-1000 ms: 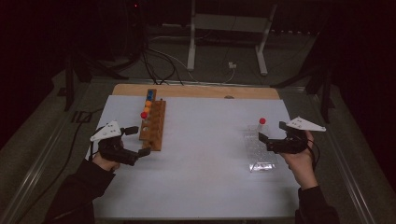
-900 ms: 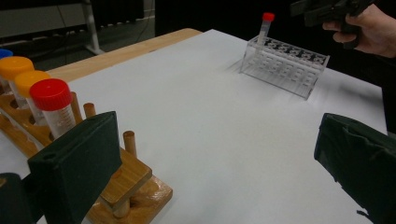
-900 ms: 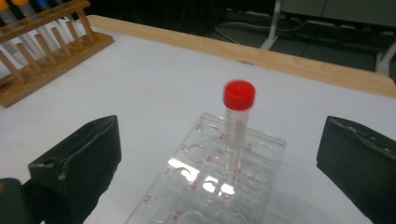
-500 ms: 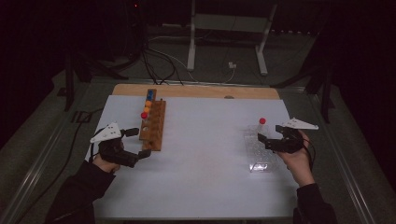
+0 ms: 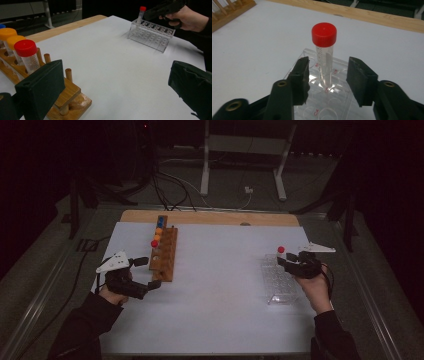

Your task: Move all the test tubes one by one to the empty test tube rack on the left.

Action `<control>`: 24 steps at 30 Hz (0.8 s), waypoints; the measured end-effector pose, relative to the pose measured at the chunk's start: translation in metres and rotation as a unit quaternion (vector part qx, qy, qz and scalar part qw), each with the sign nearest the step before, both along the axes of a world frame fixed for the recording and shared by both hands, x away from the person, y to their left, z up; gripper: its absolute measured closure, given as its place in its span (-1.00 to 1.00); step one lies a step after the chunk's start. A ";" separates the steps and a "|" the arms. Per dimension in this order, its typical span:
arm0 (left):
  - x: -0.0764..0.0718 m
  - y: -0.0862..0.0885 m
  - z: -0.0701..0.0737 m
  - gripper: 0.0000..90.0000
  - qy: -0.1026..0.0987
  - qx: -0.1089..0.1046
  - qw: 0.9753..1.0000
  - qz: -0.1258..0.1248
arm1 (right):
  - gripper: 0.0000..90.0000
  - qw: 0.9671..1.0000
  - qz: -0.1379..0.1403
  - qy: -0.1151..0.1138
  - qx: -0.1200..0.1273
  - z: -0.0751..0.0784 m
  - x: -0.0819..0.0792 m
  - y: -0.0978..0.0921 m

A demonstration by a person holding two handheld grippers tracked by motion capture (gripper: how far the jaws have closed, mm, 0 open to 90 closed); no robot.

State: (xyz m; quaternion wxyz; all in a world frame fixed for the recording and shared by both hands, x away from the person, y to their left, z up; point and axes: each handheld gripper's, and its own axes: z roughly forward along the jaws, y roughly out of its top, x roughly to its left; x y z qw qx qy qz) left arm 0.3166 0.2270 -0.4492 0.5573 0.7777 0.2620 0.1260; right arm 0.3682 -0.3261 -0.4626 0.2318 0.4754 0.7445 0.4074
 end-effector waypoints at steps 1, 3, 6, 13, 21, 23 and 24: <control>0.000 0.000 0.000 -0.97 0.001 0.001 1.000 -0.001 | 0.21 1.000 0.001 0.002 0.002 0.000 0.002 0.001; 0.000 0.000 0.000 -0.97 0.002 0.001 1.000 -0.001 | 0.29 1.000 0.004 0.005 -0.002 -0.001 0.005 0.003; 0.000 0.000 0.000 -0.97 0.002 0.001 1.000 -0.002 | 0.39 1.000 0.007 0.007 -0.007 -0.001 0.008 0.006; 0.001 0.001 -0.001 -0.97 0.004 0.001 1.000 -0.002 | 0.61 0.999 0.016 0.011 -0.037 -0.005 0.012 0.011; 0.001 0.001 -0.001 -0.97 0.005 0.002 1.000 -0.002 | 0.66 0.999 0.009 -0.005 -0.041 0.006 0.009 0.012; 0.001 0.001 0.000 -0.97 0.005 0.000 1.000 -0.003 | 0.66 0.999 0.010 -0.016 -0.040 0.014 0.007 0.012; 0.001 0.001 0.001 -0.97 0.005 -0.002 1.000 -0.003 | 0.66 0.999 0.010 -0.022 -0.038 0.019 0.005 0.011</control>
